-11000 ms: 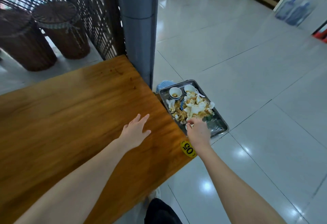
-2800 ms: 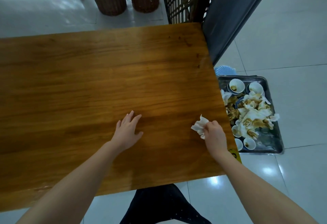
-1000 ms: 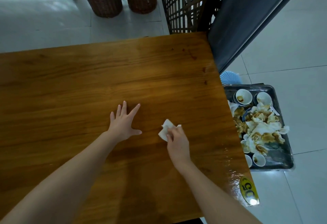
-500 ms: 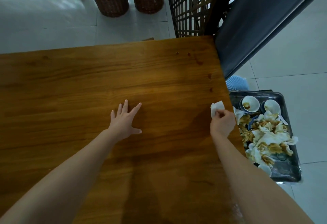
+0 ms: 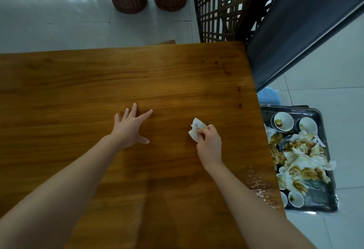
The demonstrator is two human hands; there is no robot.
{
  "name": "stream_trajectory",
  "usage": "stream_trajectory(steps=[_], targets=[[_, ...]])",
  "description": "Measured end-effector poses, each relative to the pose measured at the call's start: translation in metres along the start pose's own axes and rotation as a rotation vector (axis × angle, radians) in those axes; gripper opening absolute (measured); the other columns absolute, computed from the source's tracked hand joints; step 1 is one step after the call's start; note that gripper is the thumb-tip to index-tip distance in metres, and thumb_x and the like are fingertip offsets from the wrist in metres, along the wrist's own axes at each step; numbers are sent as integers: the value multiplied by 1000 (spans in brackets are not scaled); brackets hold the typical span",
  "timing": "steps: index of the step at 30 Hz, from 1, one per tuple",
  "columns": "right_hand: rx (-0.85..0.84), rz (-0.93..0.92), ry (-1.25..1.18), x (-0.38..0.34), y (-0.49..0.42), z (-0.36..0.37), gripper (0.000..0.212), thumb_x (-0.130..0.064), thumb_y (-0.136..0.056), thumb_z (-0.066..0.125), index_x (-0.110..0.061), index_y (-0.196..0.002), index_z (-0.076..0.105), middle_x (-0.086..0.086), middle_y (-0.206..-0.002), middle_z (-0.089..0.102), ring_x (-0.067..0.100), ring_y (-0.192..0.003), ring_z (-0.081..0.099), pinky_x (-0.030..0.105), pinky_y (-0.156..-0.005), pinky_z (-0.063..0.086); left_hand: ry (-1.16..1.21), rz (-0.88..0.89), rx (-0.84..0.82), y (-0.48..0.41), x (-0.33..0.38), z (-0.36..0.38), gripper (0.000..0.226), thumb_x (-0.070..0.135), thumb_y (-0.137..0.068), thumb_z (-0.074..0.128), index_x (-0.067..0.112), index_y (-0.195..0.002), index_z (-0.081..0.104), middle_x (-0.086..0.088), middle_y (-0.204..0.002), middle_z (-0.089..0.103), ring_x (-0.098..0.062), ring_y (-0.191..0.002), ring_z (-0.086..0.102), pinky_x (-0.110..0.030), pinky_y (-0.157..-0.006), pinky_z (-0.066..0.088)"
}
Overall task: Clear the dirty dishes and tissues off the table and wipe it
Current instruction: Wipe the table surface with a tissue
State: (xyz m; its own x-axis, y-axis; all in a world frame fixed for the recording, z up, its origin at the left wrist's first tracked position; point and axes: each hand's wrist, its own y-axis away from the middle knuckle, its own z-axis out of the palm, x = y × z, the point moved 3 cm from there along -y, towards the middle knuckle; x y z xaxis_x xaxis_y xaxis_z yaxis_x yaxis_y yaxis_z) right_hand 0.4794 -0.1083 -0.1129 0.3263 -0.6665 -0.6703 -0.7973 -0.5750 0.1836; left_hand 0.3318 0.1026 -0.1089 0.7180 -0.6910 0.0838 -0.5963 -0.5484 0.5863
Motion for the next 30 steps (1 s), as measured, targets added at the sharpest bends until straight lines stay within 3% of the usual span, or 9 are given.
stream_trajectory(steps=[7, 13, 16, 19, 23, 26, 30], targets=[[-73, -96, 20, -37, -56, 21, 20, -8, -96, 50, -6, -102, 70, -6, -94, 50, 4, -81, 48, 8, -59, 35, 94, 89, 4, 8, -19, -15, 109, 37, -74, 80, 38, -152, 5, -4, -162, -2, -26, -149, 3, -49, -119, 7], [-84, -159, 57, -69, -91, 45, 21, -6, -96, 49, -6, -93, 70, -1, -93, 51, 13, -82, 54, 13, -63, 39, 79, -20, 36, 28, -49, -5, 105, 43, -75, 77, 41, -151, 5, -2, -162, -6, -24, -149, 0, -50, -119, 7], [-98, -195, 88, -77, -93, 51, 21, -2, -94, 50, -5, -97, 70, 4, -100, 56, 18, -91, 57, 26, -78, 52, 84, -17, 22, 28, -52, 2, 104, 48, -75, 76, 43, -151, 5, -3, -161, -10, -26, -149, -3, -53, -118, 5], [-187, -313, 139, -72, -70, 51, 21, -1, -93, 52, -7, -105, 69, 7, -111, 59, 19, -104, 55, 28, -93, 47, 112, -19, 54, 26, -48, 1, 104, 49, -74, 76, 42, -152, 7, -4, -162, -8, -29, -149, -1, -53, -118, 8], [-264, -438, 114, -60, -9, 52, 25, -2, -93, 52, -9, -112, 66, 4, -109, 59, 16, -98, 54, 30, -88, 50, 139, -44, 65, 26, -43, -1, 103, 49, -74, 77, 42, -152, 9, -4, -162, -4, -31, -149, 1, -54, -118, 9], [-289, -431, 103, -55, 13, 54, 32, -2, -94, 52, -9, -124, 61, 2, -114, 58, 15, -103, 53, 28, -91, 50, 126, -49, 54, 27, -40, -1, 102, 50, -74, 76, 42, -152, 10, -5, -162, -6, -32, -148, 0, -54, -118, 9], [-341, -447, 102, -56, 1, 51, 23, -2, -94, 52, -6, -112, 66, 4, -106, 58, 16, -97, 54, 30, -83, 51, 116, -56, 50, 25, -41, -2, 102, 51, -74, 76, 42, -152, 10, -4, -162, -6, -32, -148, 0, -55, -117, 9]])
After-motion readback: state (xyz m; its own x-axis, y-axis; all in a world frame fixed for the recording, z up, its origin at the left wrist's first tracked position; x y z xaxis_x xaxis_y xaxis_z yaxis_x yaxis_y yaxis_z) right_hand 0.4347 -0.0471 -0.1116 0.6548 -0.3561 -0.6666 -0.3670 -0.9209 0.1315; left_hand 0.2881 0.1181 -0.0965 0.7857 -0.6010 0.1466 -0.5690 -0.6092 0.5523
